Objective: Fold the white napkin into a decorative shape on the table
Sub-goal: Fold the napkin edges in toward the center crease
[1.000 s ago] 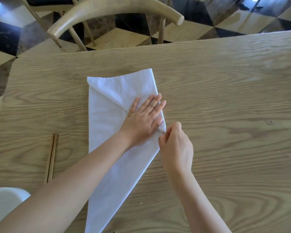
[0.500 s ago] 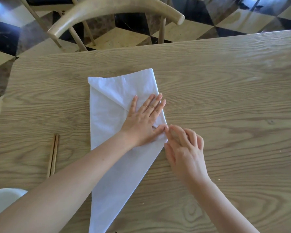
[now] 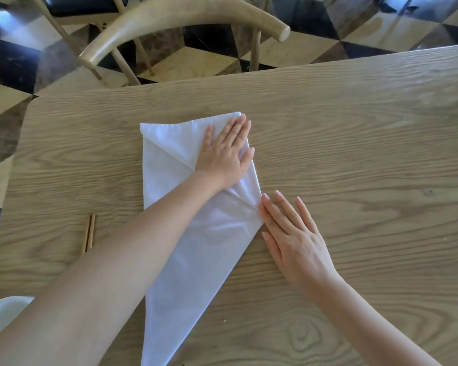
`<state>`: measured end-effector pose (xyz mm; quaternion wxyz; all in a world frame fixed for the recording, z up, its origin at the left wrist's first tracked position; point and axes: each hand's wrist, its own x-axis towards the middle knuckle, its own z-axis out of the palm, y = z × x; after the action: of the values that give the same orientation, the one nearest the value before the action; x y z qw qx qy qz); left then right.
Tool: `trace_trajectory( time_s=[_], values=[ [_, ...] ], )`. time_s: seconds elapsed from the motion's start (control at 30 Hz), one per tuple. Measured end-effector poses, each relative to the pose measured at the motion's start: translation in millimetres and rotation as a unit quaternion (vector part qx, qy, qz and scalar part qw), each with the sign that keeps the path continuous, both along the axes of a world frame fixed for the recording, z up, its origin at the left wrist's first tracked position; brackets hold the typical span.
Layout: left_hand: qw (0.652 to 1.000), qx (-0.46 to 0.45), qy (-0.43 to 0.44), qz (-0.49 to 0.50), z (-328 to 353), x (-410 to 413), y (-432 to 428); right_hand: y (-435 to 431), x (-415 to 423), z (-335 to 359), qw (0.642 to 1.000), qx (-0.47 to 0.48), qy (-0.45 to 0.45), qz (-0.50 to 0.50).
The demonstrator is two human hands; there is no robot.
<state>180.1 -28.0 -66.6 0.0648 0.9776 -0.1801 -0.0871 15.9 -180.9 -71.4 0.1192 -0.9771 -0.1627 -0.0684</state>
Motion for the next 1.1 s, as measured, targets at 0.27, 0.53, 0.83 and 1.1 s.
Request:
trace_trajectory(
  time_s=[0.27,0.53,0.83,1.1],
  values=[
    [0.996,0.014,-0.013,0.086,-1,49,33,-4,0,0,0.999,-0.011,0.026,0.02],
    [0.998,-0.013,-0.04,-0.036,3,-22,21,27,43,16,0.997,0.071,0.04,0.007],
    [0.997,-0.009,-0.037,0.064,-9,-5,71,33,50,0,0.995,-0.024,0.08,0.053],
    [0.995,0.009,-0.023,0.1,-5,10,114,18,47,2,0.991,-0.067,0.083,0.08]
  ],
)
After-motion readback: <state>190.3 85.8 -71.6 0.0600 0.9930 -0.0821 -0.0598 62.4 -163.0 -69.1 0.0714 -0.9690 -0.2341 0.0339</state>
